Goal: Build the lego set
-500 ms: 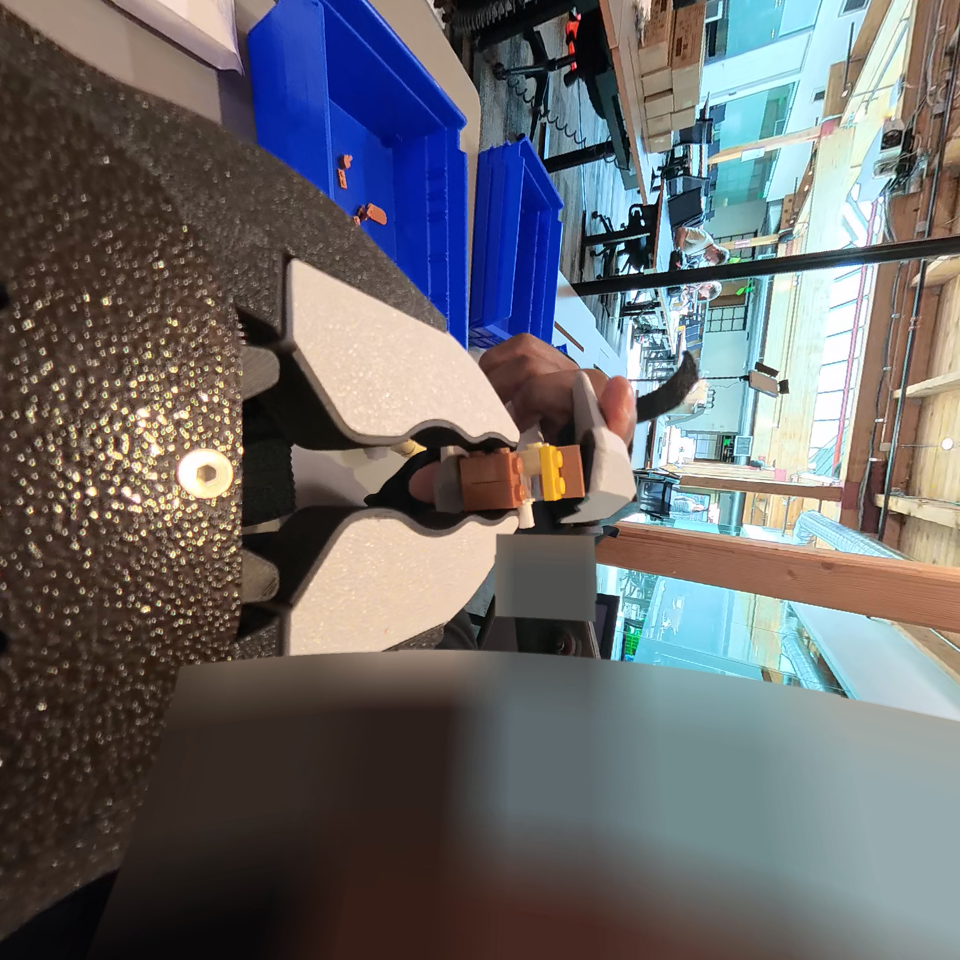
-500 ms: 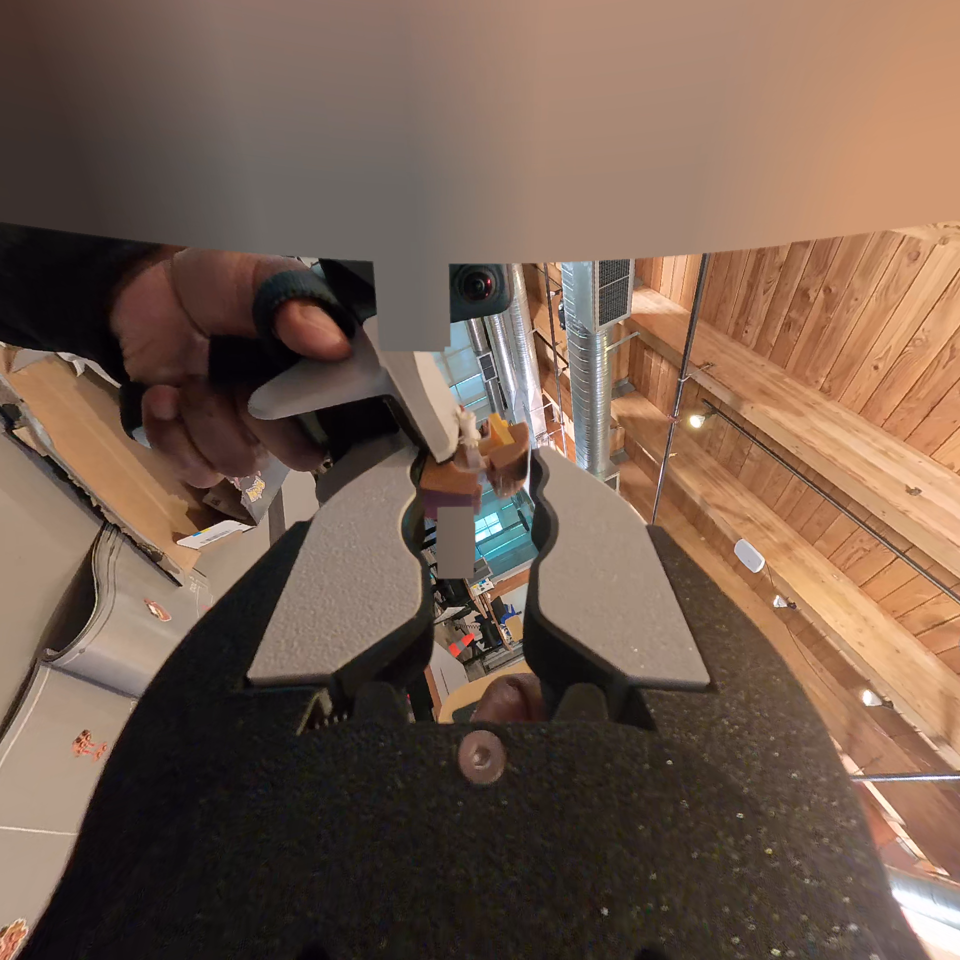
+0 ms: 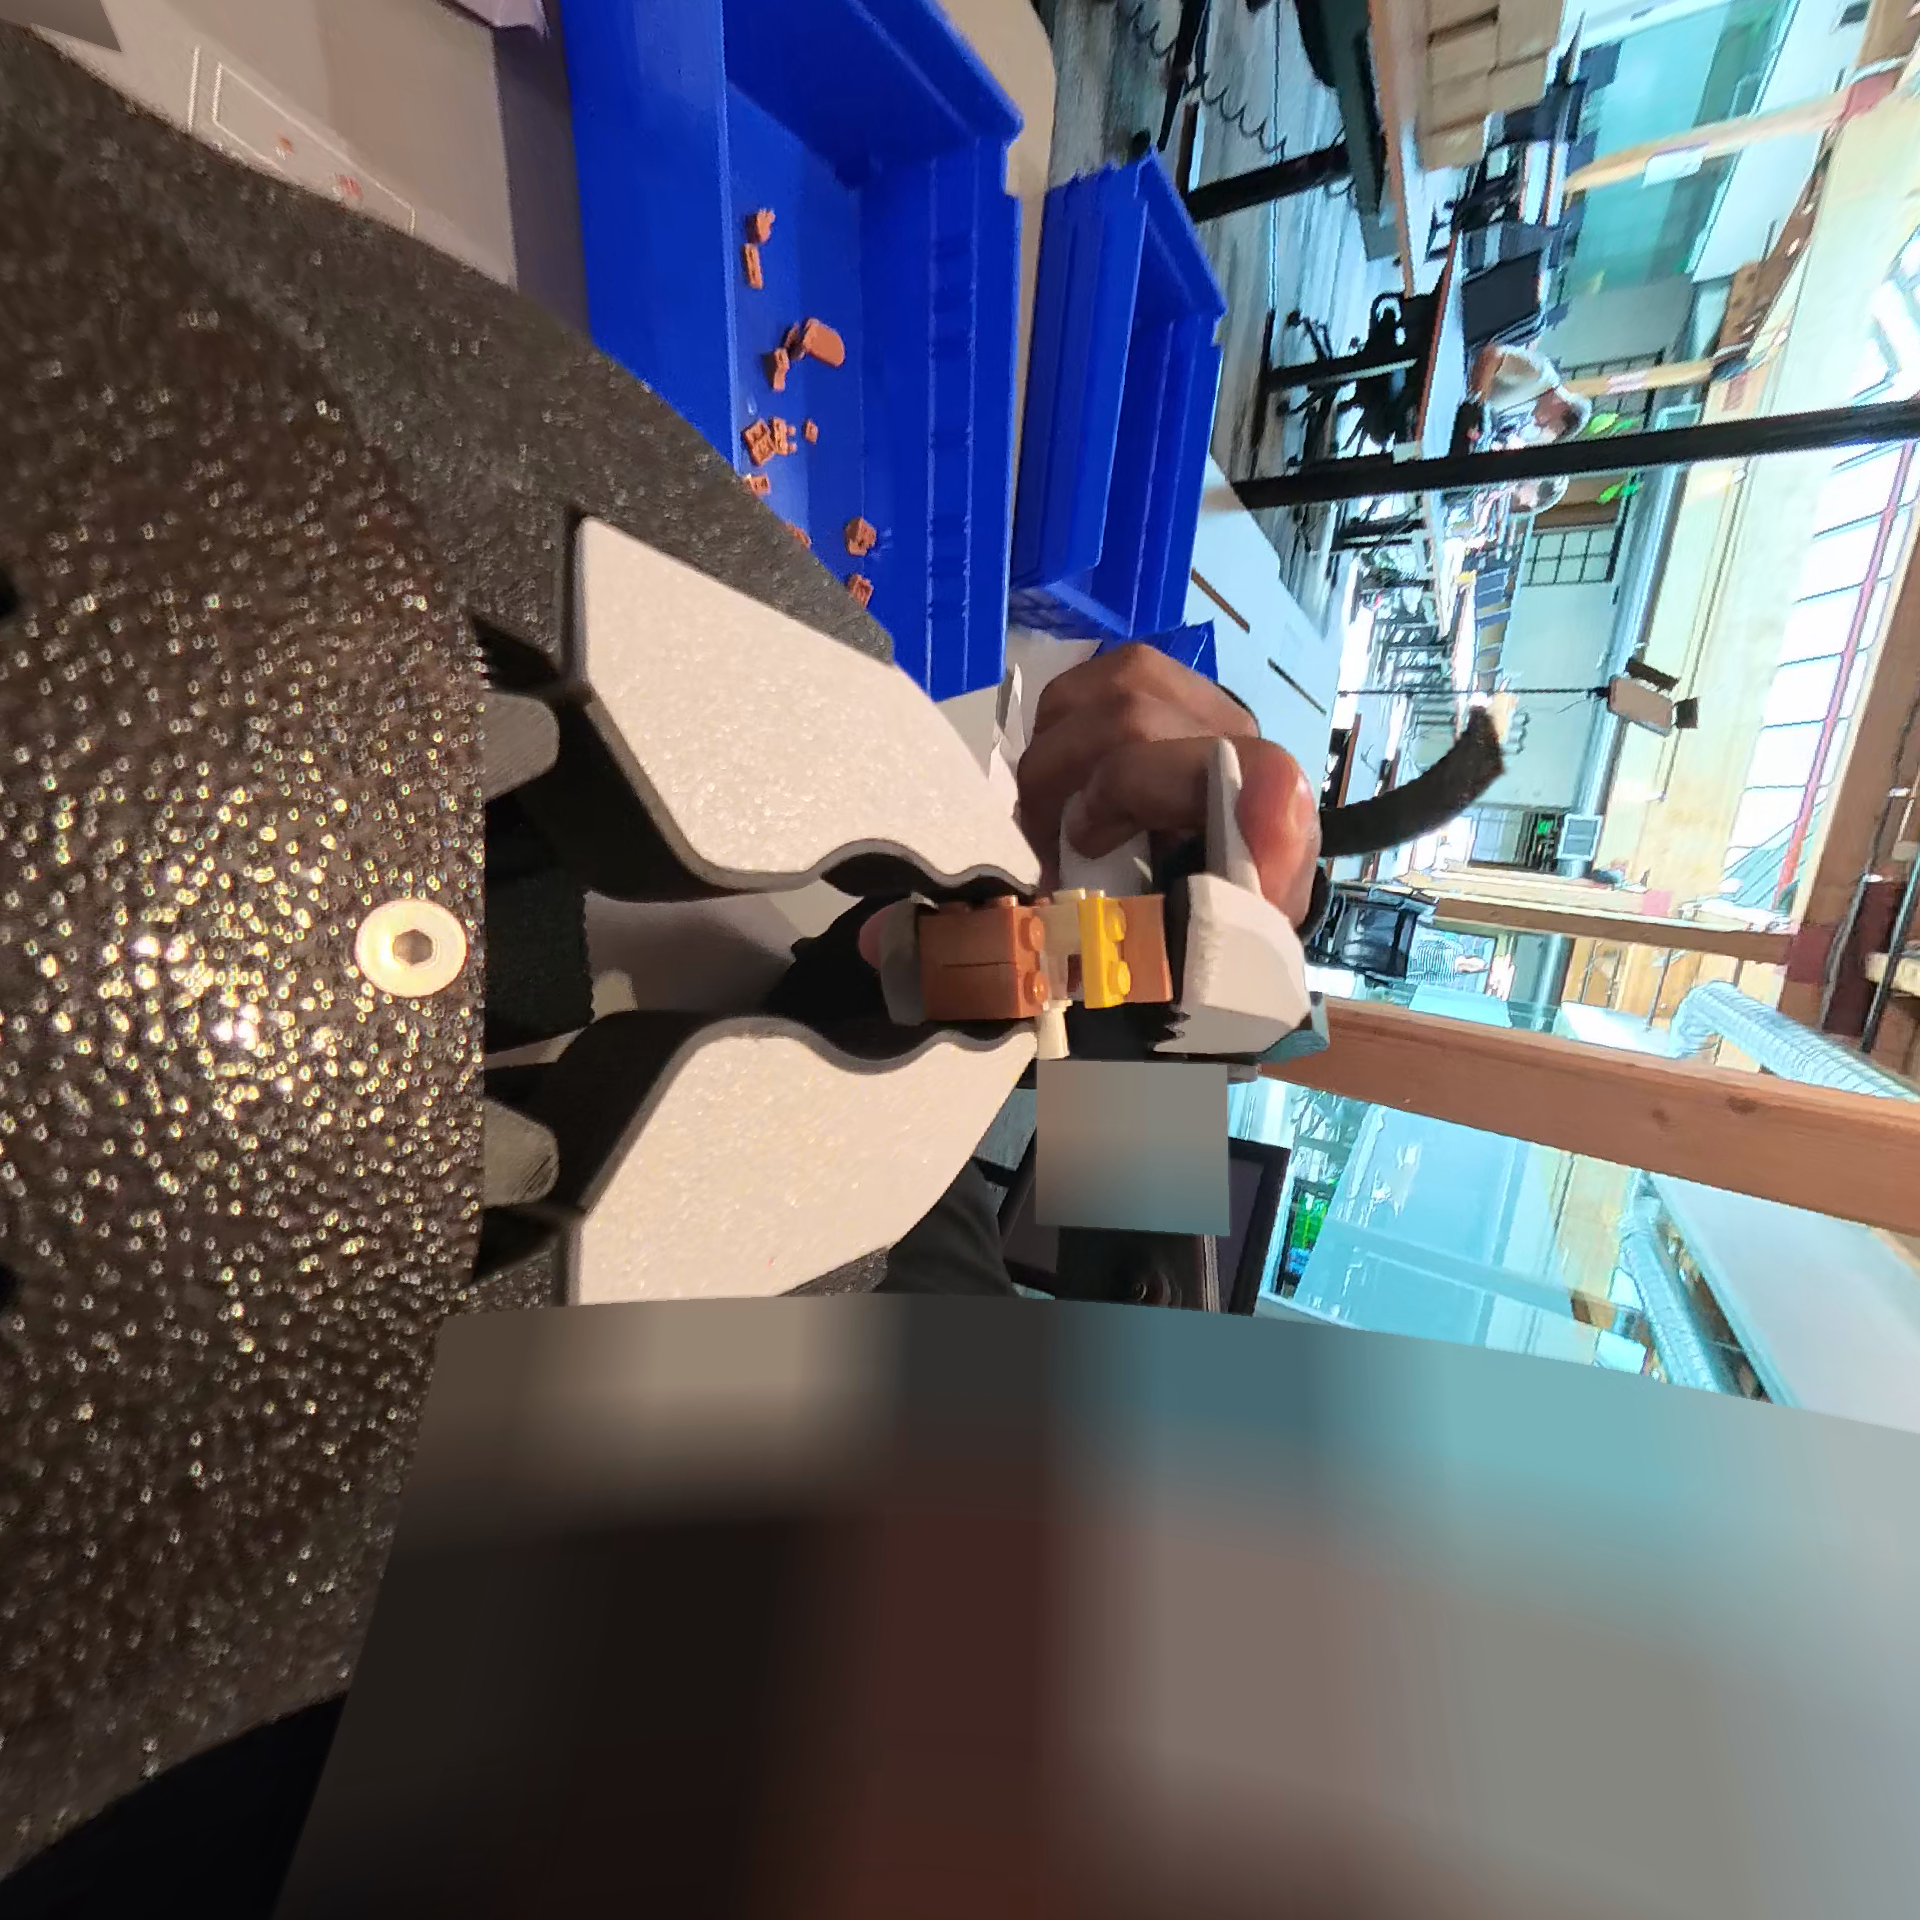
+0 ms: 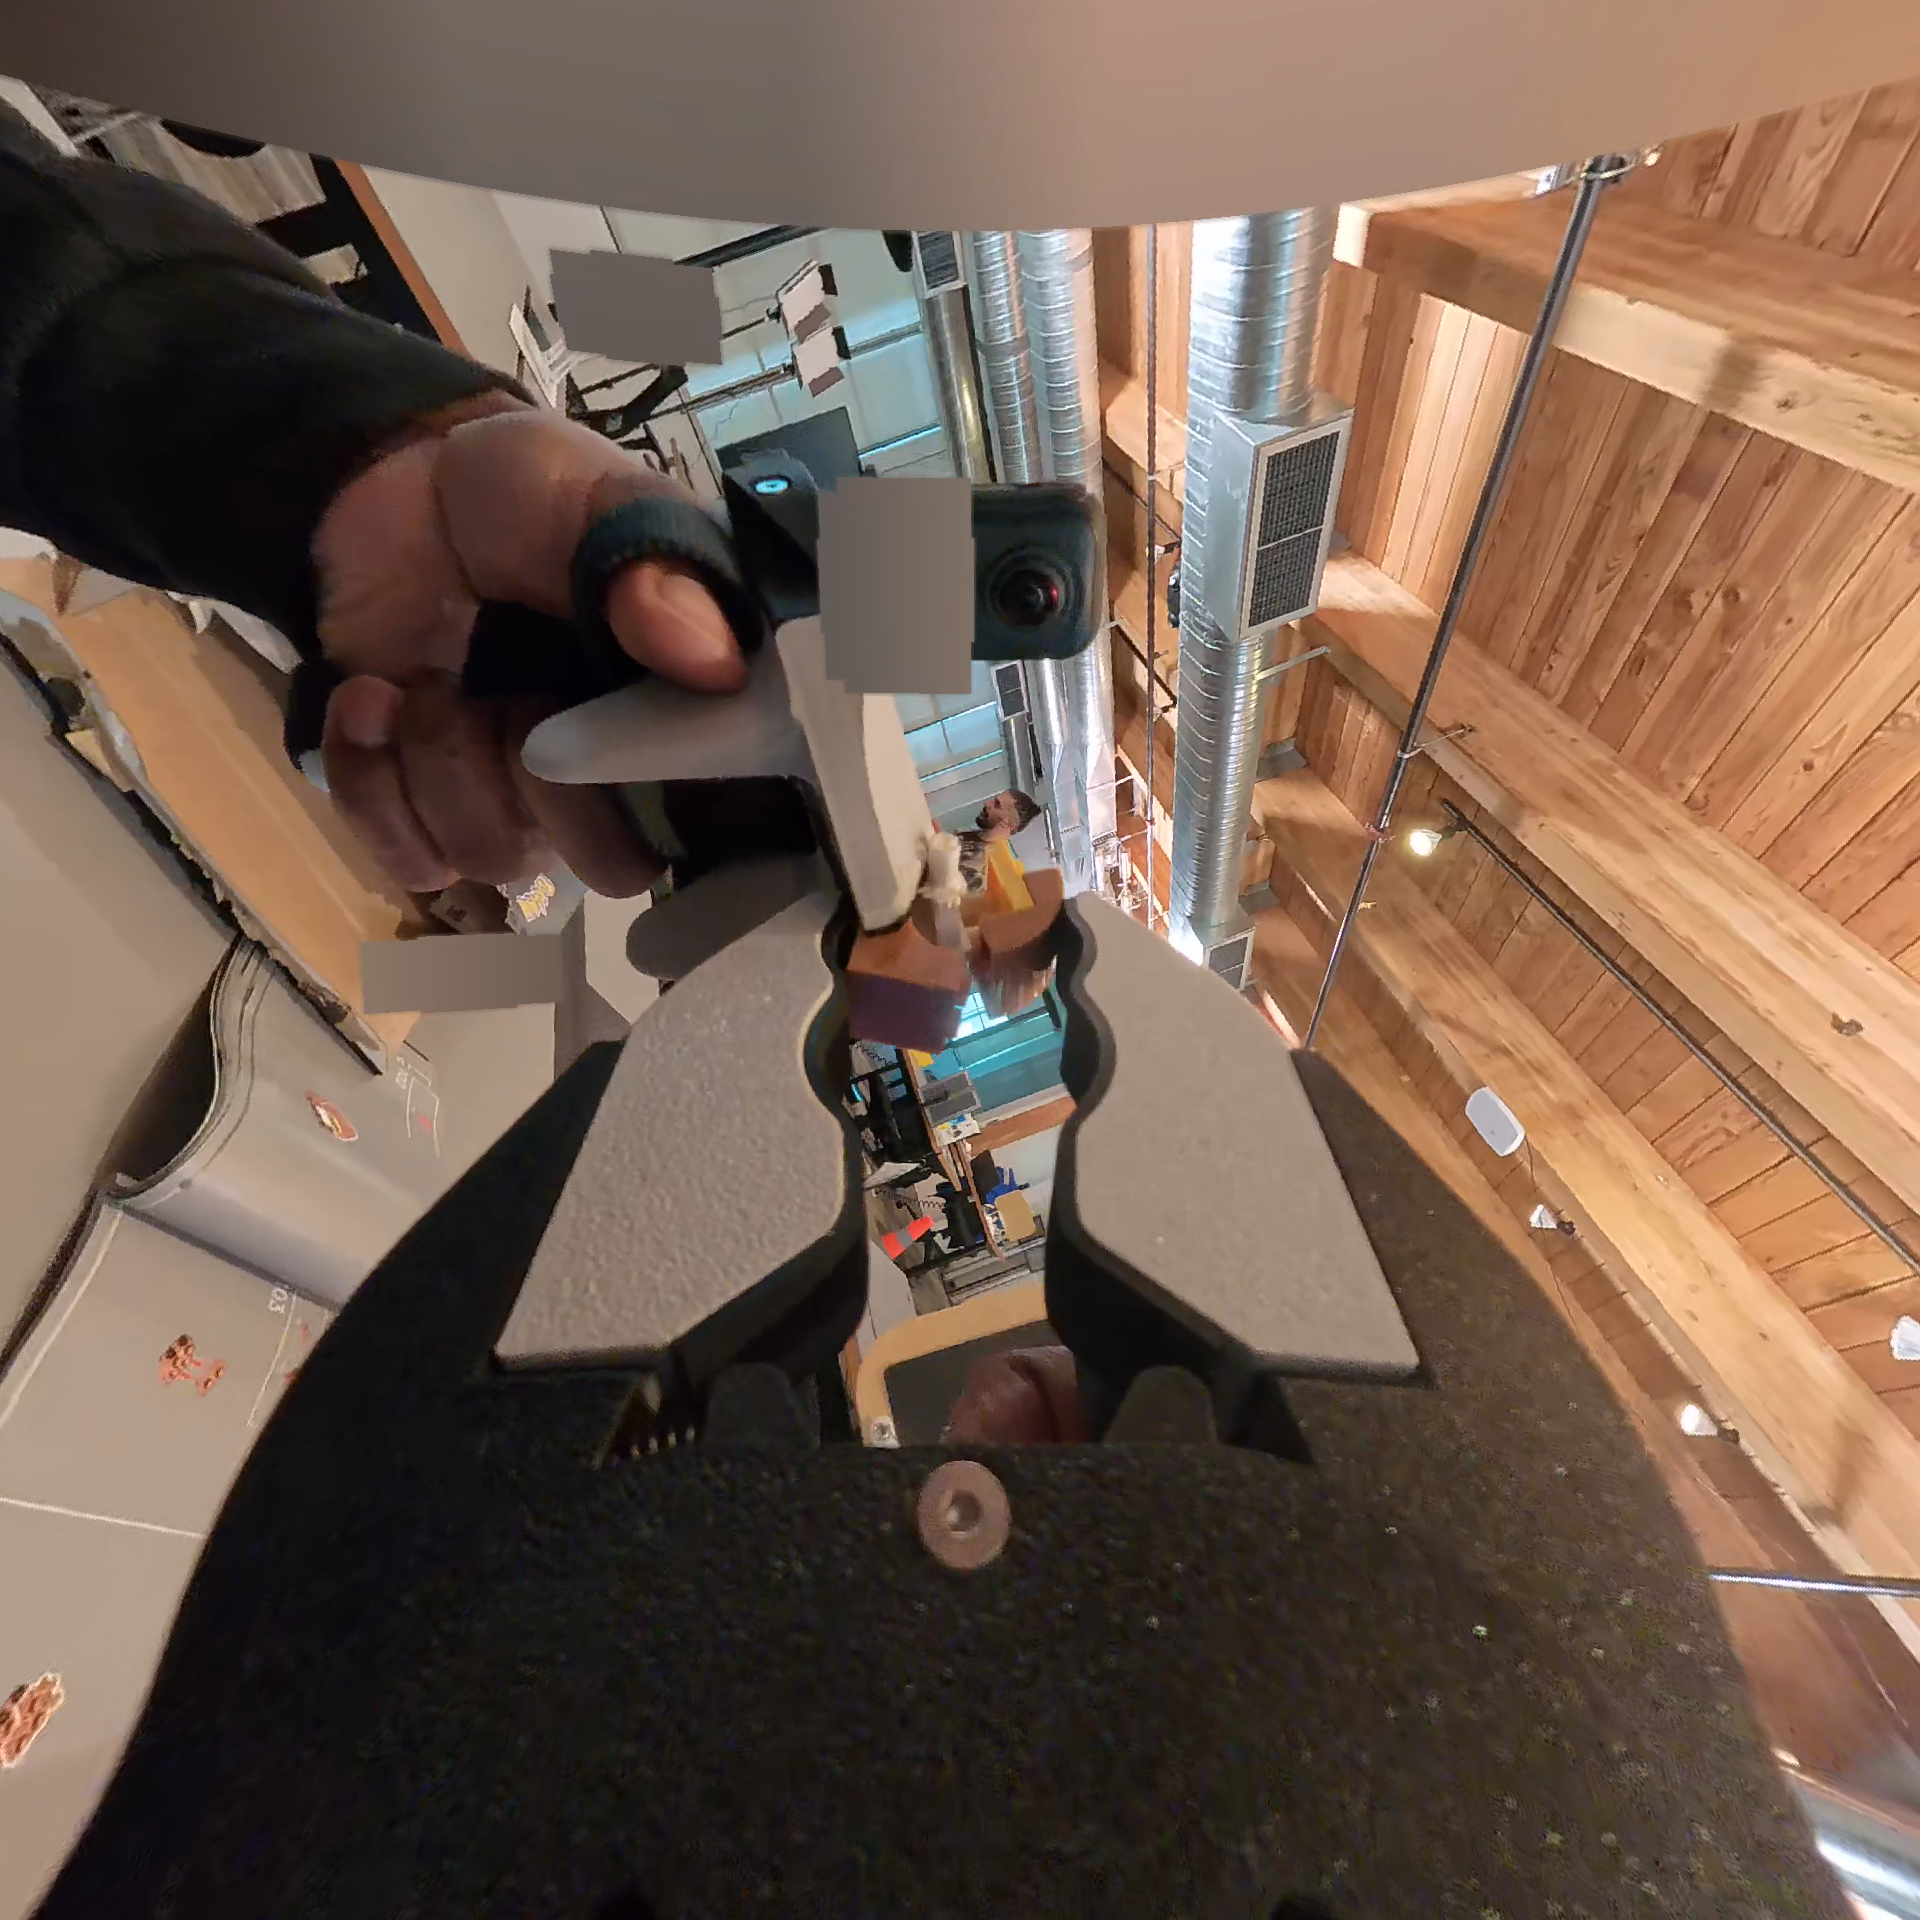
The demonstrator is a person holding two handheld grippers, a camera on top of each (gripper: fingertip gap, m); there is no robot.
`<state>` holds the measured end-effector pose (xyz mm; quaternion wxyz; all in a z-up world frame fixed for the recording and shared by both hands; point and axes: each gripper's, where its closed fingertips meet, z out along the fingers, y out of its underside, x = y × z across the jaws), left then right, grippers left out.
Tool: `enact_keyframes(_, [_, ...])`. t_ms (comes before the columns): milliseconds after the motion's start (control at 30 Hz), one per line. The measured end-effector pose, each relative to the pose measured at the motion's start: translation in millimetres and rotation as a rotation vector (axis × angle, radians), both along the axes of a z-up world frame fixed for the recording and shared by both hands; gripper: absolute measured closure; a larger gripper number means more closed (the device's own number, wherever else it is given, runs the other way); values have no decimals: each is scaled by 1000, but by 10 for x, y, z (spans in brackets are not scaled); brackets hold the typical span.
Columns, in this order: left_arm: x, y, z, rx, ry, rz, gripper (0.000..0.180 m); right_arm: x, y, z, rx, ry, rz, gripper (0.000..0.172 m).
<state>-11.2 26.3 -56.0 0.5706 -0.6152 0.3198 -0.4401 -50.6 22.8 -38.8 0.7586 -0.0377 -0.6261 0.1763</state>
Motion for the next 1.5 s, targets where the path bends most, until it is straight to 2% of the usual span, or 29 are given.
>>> enact_keyframes(333, [15,-11,-54,-37,15,-20,161,8,-11,-44,62,-16,-35,135])
enact_keyframes(733, [84,-122,-17,64,40,-80,162,88,-110,0,79,-8,-18,133])
enact_keyframes(1100, [95,-122,-108,48,120,-46,161,85,-116,-57,126,-45,-62,126])
enact_keyframes(1500, [90,-98,-113,21,98,-37,161,95,-137,-69,148,-43,-68,129])
